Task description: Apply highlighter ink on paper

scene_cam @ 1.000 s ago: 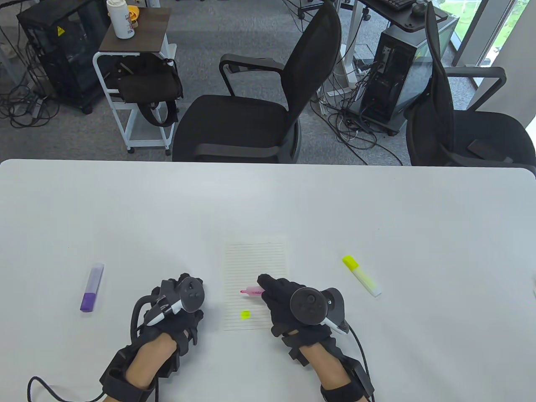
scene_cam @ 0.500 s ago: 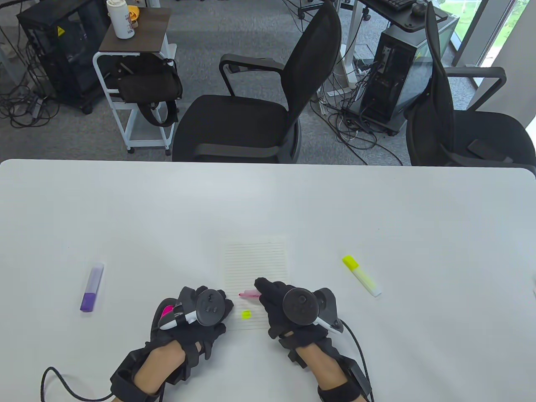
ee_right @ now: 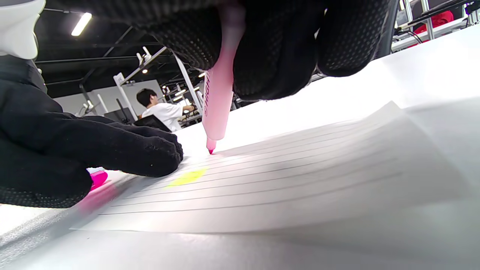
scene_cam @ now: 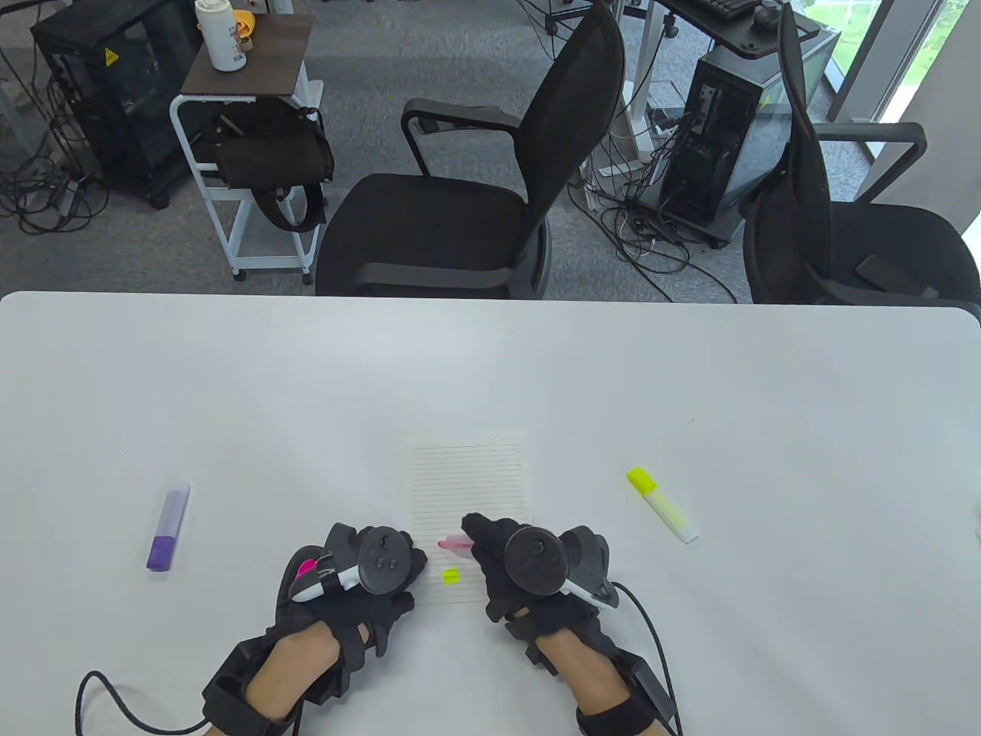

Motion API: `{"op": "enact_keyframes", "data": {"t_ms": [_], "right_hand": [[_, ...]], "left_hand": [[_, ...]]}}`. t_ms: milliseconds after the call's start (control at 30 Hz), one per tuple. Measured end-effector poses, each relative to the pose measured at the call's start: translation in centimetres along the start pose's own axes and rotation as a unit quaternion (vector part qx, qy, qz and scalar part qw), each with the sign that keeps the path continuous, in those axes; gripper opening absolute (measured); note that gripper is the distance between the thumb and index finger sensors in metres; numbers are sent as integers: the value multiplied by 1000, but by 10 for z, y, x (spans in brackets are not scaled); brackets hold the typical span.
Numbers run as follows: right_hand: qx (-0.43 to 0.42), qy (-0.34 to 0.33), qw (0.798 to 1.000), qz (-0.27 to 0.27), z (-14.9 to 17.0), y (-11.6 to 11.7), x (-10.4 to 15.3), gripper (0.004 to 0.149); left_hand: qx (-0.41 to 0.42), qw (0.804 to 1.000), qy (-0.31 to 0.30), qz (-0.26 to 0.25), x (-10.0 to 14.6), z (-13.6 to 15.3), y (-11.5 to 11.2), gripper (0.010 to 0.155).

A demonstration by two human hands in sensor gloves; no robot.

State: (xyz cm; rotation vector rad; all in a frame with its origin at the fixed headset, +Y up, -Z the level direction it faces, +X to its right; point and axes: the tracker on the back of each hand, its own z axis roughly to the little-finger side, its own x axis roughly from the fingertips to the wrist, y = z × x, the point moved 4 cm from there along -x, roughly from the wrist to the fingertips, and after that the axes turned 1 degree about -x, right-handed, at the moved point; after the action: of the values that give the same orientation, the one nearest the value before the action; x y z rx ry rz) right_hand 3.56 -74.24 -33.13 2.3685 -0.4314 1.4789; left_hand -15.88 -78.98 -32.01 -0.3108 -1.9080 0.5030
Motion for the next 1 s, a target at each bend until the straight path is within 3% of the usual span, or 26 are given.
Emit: {"op": "enact_keyframes", "data": {"t_ms": [167, 367, 1000], "right_hand": [[-11, 4, 1000, -19, -1, -4, 0, 41], [-21, -3, 1000, 8, -1, -6, 2, 41], [21, 27, 999, 11, 3, -6, 1, 41]], "left_hand": [[0, 1000, 1, 2, 0, 0, 0, 66], [-1, 1000, 2, 5, 0, 0, -1, 66], [1, 1000, 4, 11, -1, 1, -1, 67]]}}
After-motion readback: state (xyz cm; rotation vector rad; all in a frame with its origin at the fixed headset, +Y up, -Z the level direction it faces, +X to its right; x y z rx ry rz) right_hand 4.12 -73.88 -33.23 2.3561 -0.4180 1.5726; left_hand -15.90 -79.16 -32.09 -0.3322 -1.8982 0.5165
